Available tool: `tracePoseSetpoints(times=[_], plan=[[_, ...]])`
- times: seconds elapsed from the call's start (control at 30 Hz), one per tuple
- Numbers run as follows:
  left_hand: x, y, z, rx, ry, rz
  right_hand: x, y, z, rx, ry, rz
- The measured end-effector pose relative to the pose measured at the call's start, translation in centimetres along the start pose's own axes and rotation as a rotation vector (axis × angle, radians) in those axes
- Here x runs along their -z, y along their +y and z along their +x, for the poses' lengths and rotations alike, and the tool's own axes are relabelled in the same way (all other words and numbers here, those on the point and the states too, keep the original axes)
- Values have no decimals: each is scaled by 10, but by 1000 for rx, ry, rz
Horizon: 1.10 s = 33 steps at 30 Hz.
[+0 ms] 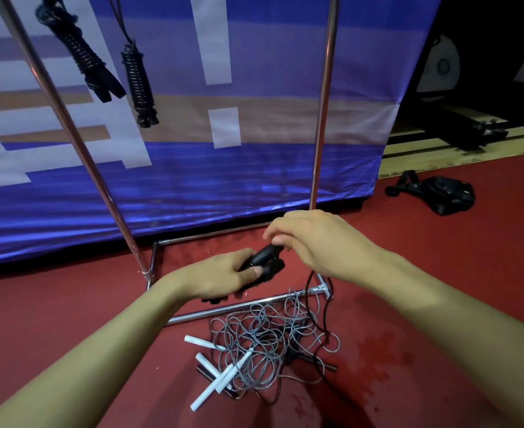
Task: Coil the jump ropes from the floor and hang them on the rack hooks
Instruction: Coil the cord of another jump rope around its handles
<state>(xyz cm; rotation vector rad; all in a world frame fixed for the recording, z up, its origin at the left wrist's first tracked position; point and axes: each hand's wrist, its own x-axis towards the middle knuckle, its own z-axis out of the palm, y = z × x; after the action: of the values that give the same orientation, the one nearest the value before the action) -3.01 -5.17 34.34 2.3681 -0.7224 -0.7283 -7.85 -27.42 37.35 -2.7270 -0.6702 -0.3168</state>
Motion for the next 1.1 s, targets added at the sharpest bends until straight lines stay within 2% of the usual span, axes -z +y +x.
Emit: tracePoseSetpoints(times=[0.13,0.33,0.47,0.6,0.73,0.9,1.0,1.1], plan=[[-4,21,-3,-25,-13,141,0,5,7,18,49,88],[-4,35,-13,-121,15,267,5,17,6,18,54,-46],[-6,34,-16,-206,154,390,3,31,6,9,7,129],[-13,41,-19,-276,149,440,-5,37,5,-31,-17,269],[-13,39,-19,-340,210,355,-10,43,3,-63,-90,396],[5,27,-21,-410,186,-7,-17,54,-9,-202,-284,732],[11,24,-25,-449,164,-199,-11,56,-13,-208,-293,711],[8,22,-22,-415,184,-320,-15,51,-10,-188,-332,517]])
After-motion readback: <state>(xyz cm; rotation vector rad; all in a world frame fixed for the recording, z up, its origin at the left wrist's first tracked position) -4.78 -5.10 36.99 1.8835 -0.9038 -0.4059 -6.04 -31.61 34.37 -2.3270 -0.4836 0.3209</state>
